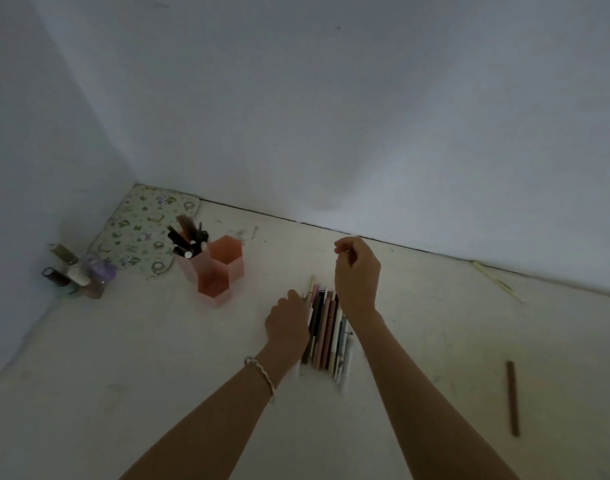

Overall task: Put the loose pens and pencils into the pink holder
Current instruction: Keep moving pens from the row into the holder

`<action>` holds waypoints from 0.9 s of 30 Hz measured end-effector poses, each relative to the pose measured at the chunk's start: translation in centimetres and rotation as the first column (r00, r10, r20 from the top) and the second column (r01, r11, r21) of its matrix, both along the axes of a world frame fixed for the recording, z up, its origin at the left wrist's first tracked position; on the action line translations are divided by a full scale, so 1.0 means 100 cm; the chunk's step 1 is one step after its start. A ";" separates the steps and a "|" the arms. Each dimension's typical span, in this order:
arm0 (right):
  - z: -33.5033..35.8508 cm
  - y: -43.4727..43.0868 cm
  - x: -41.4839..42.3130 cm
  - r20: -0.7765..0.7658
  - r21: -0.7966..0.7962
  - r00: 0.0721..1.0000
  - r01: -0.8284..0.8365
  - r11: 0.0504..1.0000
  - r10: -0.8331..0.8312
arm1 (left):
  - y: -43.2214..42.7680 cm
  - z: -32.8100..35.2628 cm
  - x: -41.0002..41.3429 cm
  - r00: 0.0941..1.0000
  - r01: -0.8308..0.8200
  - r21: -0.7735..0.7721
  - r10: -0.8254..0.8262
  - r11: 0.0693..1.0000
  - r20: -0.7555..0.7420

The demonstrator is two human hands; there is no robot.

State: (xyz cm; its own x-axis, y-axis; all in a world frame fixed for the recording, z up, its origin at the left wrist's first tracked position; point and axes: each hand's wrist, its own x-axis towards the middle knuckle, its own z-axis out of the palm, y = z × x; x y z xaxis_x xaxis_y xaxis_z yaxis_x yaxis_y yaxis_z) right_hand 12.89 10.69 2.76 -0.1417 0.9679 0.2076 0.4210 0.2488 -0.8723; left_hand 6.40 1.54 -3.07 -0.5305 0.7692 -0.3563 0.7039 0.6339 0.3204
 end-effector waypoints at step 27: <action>-0.031 0.019 -0.005 0.273 -0.081 0.960 -0.049 0.995 0.070 | 0.026 0.001 -0.066 0.951 0.089 -0.048 -0.099 0.995 -0.293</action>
